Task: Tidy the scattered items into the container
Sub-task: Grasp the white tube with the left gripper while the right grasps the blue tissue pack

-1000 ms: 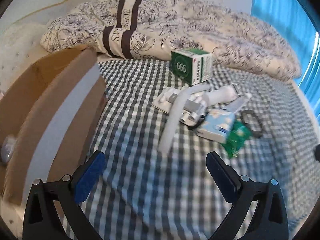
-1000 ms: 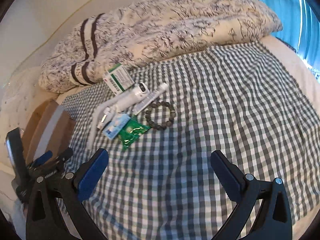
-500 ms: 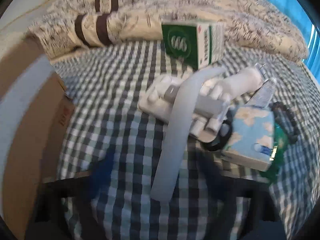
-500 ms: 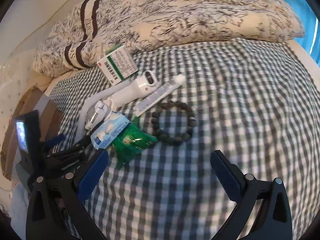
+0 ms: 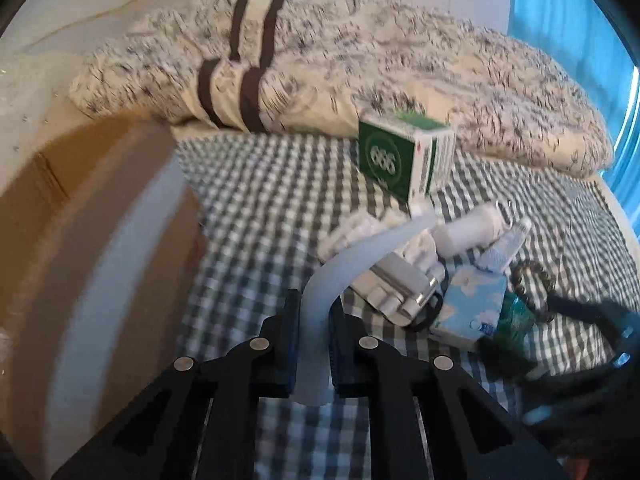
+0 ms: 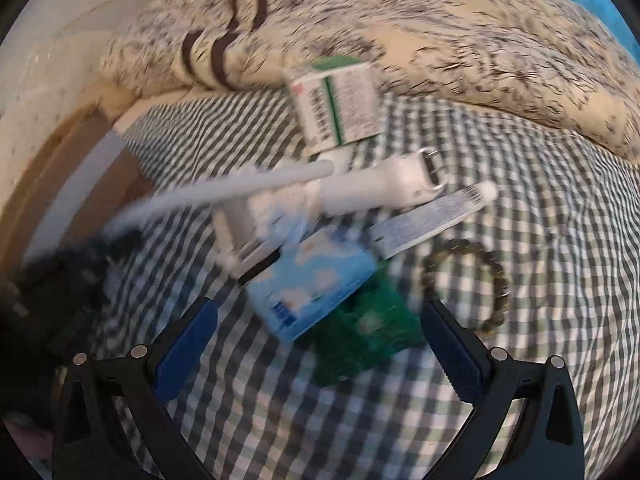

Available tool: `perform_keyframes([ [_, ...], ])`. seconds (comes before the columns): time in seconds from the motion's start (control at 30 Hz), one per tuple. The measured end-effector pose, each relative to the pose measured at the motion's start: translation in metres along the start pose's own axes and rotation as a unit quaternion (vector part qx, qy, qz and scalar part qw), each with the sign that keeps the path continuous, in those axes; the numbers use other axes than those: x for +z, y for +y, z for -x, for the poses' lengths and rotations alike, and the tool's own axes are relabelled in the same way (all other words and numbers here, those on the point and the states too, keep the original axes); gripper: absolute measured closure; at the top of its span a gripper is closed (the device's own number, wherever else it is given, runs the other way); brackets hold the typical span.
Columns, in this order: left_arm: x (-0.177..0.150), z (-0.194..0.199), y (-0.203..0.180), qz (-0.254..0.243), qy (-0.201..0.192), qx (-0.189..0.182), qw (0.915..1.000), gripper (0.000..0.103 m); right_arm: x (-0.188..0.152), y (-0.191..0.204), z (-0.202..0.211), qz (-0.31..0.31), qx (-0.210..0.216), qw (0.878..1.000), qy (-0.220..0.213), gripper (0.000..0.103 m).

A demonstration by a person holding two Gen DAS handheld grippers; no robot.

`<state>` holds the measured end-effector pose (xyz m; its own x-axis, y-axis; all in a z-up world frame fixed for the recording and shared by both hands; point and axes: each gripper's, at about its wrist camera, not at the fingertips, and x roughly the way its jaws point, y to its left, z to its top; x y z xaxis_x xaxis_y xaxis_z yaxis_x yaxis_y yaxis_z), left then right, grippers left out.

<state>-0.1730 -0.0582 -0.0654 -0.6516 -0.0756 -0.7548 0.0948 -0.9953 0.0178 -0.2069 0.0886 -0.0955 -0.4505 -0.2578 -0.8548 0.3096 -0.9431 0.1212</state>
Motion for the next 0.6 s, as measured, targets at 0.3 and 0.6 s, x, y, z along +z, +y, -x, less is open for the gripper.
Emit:
perform_keyframes([
  [0.3,0.003,0.009,0.012,0.001,-0.014,-0.008,0.9999,0.091,0.006,-0.017,-0.028,-0.11,0.052,0.992,0.04,0.019],
  [0.6,-0.005,0.001,0.017,0.008,0.001,-0.008,0.9999,0.091,0.019,-0.025,-0.029,-0.141,0.071,0.987,0.033,0.082],
])
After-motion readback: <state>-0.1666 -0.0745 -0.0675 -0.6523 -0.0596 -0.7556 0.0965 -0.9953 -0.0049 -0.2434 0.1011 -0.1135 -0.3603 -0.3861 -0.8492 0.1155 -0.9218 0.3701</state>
